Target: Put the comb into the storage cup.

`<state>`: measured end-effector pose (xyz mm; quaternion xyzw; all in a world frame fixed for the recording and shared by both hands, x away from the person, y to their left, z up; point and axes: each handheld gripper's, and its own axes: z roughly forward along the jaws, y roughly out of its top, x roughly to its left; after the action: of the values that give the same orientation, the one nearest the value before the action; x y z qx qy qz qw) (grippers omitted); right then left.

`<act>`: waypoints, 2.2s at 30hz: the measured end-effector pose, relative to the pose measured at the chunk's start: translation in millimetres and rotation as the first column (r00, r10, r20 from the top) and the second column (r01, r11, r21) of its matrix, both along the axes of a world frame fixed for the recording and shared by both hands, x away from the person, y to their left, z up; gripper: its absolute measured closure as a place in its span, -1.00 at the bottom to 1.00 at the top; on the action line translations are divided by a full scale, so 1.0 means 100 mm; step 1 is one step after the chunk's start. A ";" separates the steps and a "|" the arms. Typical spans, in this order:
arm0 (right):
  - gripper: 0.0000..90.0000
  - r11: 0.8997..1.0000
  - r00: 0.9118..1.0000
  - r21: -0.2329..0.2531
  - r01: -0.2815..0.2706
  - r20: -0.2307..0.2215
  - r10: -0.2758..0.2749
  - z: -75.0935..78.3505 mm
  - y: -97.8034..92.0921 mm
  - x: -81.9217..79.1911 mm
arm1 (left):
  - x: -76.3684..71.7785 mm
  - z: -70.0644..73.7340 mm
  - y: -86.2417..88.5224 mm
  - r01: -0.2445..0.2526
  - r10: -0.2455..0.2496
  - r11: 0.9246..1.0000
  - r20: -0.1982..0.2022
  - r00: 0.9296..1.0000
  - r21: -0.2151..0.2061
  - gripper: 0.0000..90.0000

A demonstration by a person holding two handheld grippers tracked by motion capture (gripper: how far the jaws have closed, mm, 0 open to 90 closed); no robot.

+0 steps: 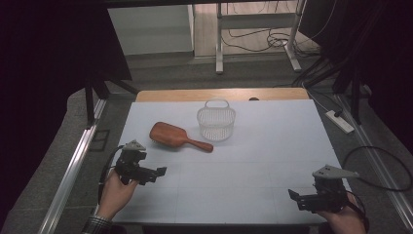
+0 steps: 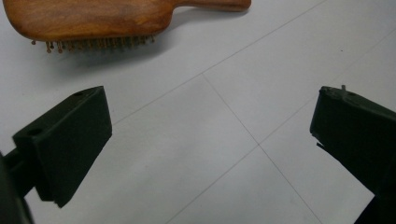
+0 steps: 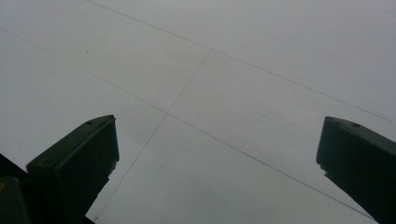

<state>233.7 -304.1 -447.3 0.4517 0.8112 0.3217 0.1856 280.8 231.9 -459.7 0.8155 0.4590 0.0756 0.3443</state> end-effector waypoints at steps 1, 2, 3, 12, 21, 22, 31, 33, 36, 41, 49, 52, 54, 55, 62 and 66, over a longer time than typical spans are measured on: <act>-1.00 1.000 1.000 0.000 0.000 0.000 0.000 0.00 0.00 0.00 | 0.02 0.00 -0.01 0.002 -0.002 1.000 -0.001 1.000 0.001 -1.00; -1.00 1.000 1.000 -0.001 -0.001 0.000 0.001 0.00 0.00 0.00 | 0.02 0.00 -0.01 0.002 -0.002 1.000 -0.001 1.000 0.001 -1.00; -1.00 1.000 1.000 -0.001 -0.001 0.000 0.001 0.00 0.00 0.00 | 0.03 0.00 -0.01 0.002 -0.002 1.000 -0.002 1.000 0.004 -1.00; -1.00 1.000 1.000 -0.002 -0.002 -0.001 0.002 0.00 0.00 0.00 | 0.16 0.01 -0.05 0.013 -0.013 1.000 -0.004 1.000 0.005 -1.00; -1.00 1.000 1.000 -0.002 -0.004 -0.002 0.004 0.00 0.00 0.00 | 0.31 0.04 -0.11 0.020 -0.020 1.000 -0.009 1.000 0.000 -1.00; -1.00 1.000 1.000 -0.002 -0.004 -0.002 0.004 0.00 0.00 0.00 | 0.34 0.04 -0.12 0.020 -0.020 1.000 -0.010 1.000 -0.002 -1.00; -1.00 1.000 1.000 -0.003 -0.005 -0.001 0.005 0.00 0.00 0.00 | 0.48 0.04 -0.19 0.028 -0.028 1.000 -0.017 0.999 0.001 -1.00; -1.00 1.000 1.000 -0.002 -0.006 -0.002 0.006 0.00 0.00 0.00 | 0.50 0.03 -0.19 0.029 -0.029 1.000 -0.019 0.999 0.001 -1.00; -1.00 1.000 1.000 -0.002 -0.007 -0.002 0.007 0.00 0.00 0.00 | 0.55 0.03 -0.22 0.034 -0.034 0.999 -0.027 0.999 0.001 -1.00; -1.00 1.000 1.000 -0.002 -0.006 -0.002 0.006 0.00 0.00 0.00 | 0.61 0.03 -0.24 0.037 -0.037 0.999 -0.029 0.999 0.007 -1.00; -1.00 1.000 1.000 -0.001 -0.006 -0.004 0.006 0.00 0.00 0.01 | 0.72 0.03 -0.26 0.031 -0.031 1.000 -0.042 0.999 -0.001 -1.00; -1.00 1.000 1.000 -0.001 -0.008 -0.004 0.008 0.00 0.00 0.00 | 0.77 0.03 -0.28 0.033 -0.033 0.999 -0.046 0.998 -0.010 -1.00; -1.00 1.000 1.000 -0.001 -0.007 -0.005 0.007 0.00 0.00 0.01 | 0.80 0.02 -0.29 0.039 -0.040 0.999 -0.048 0.998 -0.013 -1.00; -1.00 1.000 1.000 0.000 -0.008 -0.005 0.008 0.00 0.00 0.01 | 0.81 0.02 -0.29 0.043 -0.043 0.999 -0.050 0.998 -0.010 -1.00; -1.00 1.000 1.000 0.001 -0.009 -0.007 0.009 0.00 0.00 0.01 | 0.93 0.00 -0.35 0.050 -0.050 0.999 -0.051 0.997 0.002 -1.00; -1.00 1.000 1.000 0.001 -0.009 -0.007 0.009 0.00 0.00 0.01 | 0.98 -0.01 -0.37 0.054 -0.053 0.999 -0.051 0.997 0.008 -1.00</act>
<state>234.5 -304.0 -447.8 0.4495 0.8136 0.3214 0.1810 378.9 195.4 -460.9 0.8308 0.4452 0.0481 0.3305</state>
